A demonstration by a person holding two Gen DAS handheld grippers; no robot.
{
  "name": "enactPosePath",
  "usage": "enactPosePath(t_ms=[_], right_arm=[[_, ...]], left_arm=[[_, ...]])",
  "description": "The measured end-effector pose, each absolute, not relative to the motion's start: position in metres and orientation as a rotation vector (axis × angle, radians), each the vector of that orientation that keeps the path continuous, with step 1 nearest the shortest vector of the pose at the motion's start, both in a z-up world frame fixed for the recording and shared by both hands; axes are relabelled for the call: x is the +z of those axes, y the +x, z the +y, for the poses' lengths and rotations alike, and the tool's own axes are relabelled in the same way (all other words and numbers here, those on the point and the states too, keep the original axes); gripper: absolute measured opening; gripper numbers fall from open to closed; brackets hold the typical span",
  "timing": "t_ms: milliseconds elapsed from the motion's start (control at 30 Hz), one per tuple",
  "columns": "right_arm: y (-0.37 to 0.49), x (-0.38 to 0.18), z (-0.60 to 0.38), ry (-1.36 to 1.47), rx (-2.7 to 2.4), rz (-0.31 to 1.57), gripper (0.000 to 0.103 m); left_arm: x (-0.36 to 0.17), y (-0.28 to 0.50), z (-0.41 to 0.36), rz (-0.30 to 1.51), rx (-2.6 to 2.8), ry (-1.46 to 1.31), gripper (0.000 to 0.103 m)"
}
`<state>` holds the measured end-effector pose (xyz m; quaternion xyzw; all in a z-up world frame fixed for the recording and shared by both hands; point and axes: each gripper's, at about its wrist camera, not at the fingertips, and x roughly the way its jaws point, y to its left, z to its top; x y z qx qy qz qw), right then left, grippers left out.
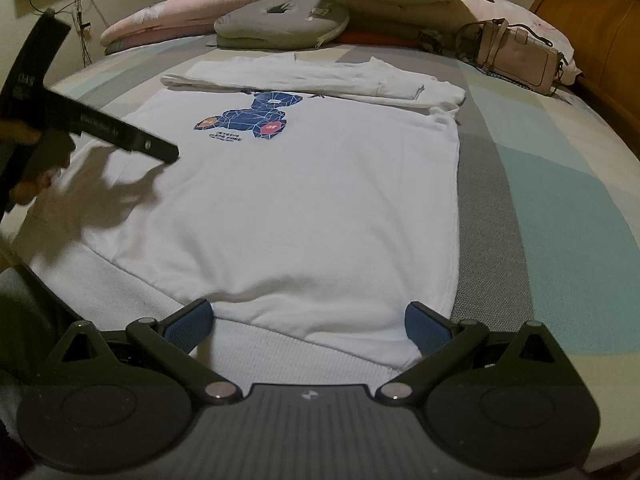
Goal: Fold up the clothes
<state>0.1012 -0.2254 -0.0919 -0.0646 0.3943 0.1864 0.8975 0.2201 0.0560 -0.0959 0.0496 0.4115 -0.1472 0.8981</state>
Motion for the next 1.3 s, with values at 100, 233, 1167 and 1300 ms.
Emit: enactPosePath(t_ms=[100,233,1167,1300], right_arm=[[0.102,-0.092,-0.225,-0.134,0.387,0.815,0.103],[0.101,-0.093,-0.226,-0.133,0.387,0.812,0.103],[0.125,-0.092,-0.201,-0.212,0.45,0.783,0.103],[0.113,-0.095,-0.211,-0.207,0.456,0.749,0.103]], left_arm=[[-0.094,0.213,0.057,0.863,-0.295,0.101,0.102],[-0.093,0.201,0.058,0.875,-0.281,0.105,0.102],[-0.102,0.129,0.043,0.792,-0.291,0.191,0.102],[-0.1,0.123,0.054,0.809,-0.272,0.156,0.102]])
